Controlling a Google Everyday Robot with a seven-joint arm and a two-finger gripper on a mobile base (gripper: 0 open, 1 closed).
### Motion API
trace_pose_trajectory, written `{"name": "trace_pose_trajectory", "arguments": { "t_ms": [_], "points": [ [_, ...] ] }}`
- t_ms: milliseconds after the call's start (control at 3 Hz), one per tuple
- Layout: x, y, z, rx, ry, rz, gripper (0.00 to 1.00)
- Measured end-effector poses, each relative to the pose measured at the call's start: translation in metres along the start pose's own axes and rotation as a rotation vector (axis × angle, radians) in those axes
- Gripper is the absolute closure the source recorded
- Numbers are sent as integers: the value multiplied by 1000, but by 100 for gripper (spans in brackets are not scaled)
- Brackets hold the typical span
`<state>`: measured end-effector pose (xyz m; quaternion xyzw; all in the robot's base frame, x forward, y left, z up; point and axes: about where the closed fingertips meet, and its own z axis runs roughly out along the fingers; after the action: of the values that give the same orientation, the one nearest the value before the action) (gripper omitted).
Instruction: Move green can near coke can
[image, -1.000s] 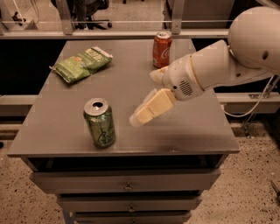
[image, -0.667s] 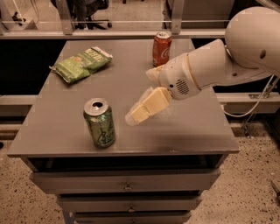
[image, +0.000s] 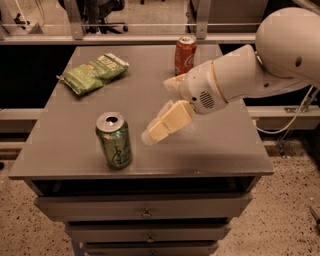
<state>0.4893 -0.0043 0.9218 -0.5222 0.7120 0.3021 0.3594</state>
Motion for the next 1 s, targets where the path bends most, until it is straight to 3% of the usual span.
{"name": "trace_pose_trajectory", "arguments": {
  "t_ms": [1000],
  "points": [
    [7,39,58,-146,-161,-160,0]
  ]
}}
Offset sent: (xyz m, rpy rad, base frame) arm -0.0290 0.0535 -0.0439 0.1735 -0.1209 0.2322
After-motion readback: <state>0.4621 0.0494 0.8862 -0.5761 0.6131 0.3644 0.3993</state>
